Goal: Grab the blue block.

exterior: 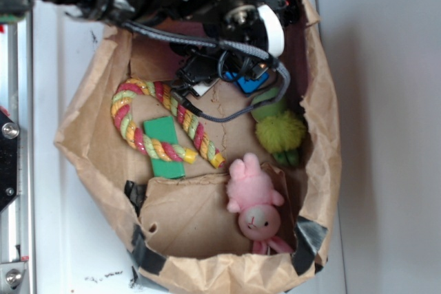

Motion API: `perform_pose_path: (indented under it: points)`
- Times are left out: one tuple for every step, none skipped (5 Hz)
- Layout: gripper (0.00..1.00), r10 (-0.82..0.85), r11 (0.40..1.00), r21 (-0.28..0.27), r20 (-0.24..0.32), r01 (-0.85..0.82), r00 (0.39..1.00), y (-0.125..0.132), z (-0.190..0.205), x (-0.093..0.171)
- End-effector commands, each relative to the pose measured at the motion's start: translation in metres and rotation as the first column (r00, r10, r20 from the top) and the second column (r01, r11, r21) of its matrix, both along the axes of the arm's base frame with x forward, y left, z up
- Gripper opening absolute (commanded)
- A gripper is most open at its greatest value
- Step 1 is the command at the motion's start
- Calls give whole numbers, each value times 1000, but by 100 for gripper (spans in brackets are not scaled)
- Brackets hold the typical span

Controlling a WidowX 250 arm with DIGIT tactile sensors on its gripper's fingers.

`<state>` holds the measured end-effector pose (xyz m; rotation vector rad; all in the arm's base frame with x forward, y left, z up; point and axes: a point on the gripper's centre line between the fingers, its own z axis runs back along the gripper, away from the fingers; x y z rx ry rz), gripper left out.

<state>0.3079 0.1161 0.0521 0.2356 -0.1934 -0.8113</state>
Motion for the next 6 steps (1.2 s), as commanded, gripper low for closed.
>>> perform_pose_path:
  points:
    - [100, 7, 1000, 22, 48, -8, 999, -3, 6, 13]
    - [100, 11, 1000, 6, 32, -11, 999, -3, 5, 12]
    - [100, 16, 1000, 10, 32, -16, 999, -4, 0, 13]
    - [100, 12, 1000, 17, 36, -12, 999, -5, -3, 13]
    - [100, 8, 1000, -2, 30, -8, 1000, -4, -1, 13]
    - [100, 7, 1000, 3, 34, -7, 999, -4, -2, 12]
